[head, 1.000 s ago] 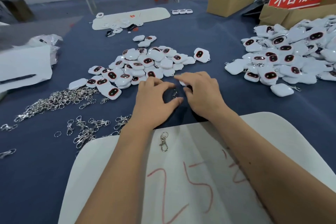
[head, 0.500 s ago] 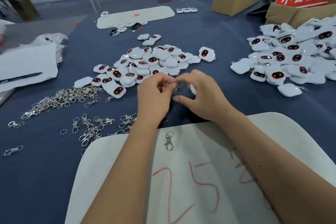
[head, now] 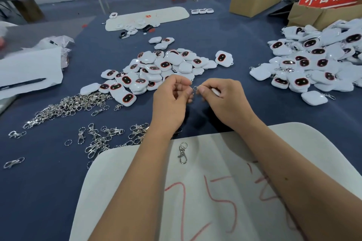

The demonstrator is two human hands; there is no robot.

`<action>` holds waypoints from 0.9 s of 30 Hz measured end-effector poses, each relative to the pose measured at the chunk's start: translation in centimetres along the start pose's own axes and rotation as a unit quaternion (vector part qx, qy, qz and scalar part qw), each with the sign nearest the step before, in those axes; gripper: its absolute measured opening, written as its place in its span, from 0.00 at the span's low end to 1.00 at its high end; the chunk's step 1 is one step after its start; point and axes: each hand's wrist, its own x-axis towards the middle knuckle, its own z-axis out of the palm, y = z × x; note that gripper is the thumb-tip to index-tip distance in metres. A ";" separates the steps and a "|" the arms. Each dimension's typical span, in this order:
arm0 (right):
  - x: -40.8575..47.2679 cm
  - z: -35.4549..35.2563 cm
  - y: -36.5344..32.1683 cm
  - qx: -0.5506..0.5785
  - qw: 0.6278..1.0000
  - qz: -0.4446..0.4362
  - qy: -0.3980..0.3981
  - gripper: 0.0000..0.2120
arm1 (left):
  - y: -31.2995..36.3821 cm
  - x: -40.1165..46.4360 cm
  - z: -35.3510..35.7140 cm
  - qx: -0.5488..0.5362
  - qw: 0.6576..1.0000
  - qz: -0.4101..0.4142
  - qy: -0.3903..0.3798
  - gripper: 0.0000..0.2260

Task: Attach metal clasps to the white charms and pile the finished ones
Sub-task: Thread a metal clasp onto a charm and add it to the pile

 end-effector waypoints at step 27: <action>0.1 -1.0 0.1 0.116 0.992 0.008 -0.044 0.07 | 0.2 0.0 -0.2 -0.059 0.995 0.002 -0.081 0.07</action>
